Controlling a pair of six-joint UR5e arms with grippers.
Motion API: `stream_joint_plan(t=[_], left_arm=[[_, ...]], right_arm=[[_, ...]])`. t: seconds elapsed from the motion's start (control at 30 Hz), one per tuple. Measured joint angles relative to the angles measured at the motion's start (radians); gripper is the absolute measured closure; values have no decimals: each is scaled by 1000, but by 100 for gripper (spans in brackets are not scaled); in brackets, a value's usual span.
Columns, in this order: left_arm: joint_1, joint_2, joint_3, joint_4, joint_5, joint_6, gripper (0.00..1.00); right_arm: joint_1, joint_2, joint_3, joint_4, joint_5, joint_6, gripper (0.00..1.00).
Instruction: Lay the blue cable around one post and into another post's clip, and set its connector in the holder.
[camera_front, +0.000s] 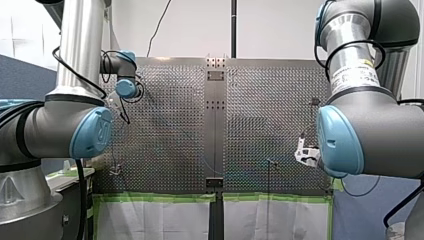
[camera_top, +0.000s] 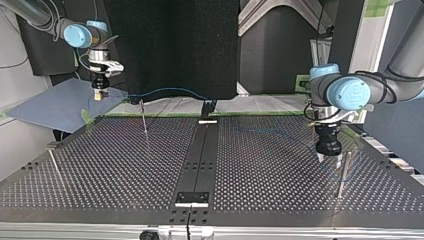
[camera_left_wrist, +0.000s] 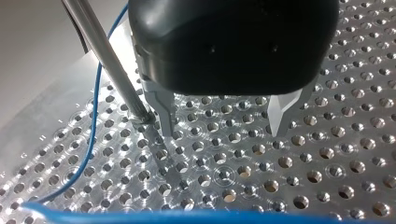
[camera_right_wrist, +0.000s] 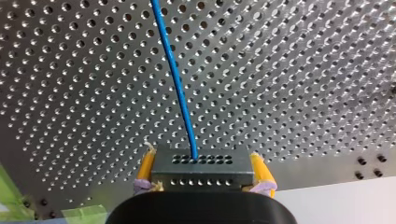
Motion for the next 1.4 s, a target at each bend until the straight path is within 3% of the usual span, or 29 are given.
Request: stream_joint_plan(t=[0.33,0.6,0.83,1.13,1.4], left_arm=[[-2,0,0,-1,0,0,0],[-16,0,0,-10,-1,1,0],[-49,1,0,-58,-5,11,0],[-74,13,-6,-136,-66,48,0],[-72,79,-62,-211,-141,57,0]], right_arm=[[0,56,1,-27,0,-4,100],[4,63,1,-33,-1,-4,100],[11,63,1,-35,0,-2,100],[17,63,1,-30,2,-3,100],[20,62,1,-29,6,-2,100]])
